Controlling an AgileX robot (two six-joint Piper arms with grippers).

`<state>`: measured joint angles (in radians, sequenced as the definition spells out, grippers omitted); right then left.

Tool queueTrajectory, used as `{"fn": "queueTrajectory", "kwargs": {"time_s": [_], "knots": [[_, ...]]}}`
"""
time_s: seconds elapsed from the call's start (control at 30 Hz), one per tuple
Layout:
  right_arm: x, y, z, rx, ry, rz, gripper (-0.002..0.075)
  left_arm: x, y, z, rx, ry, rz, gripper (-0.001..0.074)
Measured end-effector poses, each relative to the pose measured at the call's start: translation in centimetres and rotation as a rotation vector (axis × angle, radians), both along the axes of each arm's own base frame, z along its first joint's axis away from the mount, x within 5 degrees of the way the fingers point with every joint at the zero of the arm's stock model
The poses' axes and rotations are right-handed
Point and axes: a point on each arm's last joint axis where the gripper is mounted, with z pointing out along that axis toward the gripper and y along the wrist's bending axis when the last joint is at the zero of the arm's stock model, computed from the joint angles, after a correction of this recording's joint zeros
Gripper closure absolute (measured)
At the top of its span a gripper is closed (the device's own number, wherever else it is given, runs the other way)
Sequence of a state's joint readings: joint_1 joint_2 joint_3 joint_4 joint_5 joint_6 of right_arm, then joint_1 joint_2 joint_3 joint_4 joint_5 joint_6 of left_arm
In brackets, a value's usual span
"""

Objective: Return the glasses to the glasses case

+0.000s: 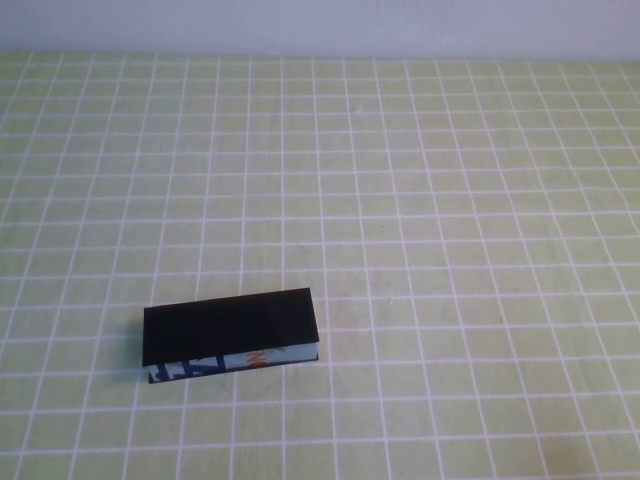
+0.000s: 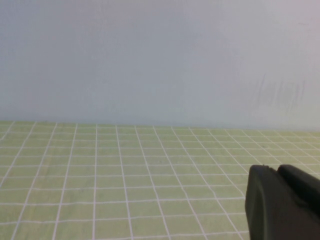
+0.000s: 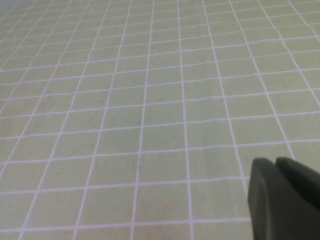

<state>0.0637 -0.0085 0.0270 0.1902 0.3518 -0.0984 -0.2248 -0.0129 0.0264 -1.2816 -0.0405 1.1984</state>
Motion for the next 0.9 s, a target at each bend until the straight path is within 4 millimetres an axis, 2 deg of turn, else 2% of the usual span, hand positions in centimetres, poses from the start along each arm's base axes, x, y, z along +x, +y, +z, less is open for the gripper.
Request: {"fn": "queueTrajectory", "kwargs": {"time_s": [0.8, 0.9], "knots": [[0.0, 0.01, 0.0, 0.002, 0.0, 0.001, 0.0737, 0.02, 0.11, 0.03, 0.001, -0.004, 0.012, 0.0737], [0.0, 0.01, 0.0, 0.002, 0.0, 0.001, 0.0737, 0.0, 0.04, 0.09, 0.086, -0.026, 0.013, 0.0737]]}}
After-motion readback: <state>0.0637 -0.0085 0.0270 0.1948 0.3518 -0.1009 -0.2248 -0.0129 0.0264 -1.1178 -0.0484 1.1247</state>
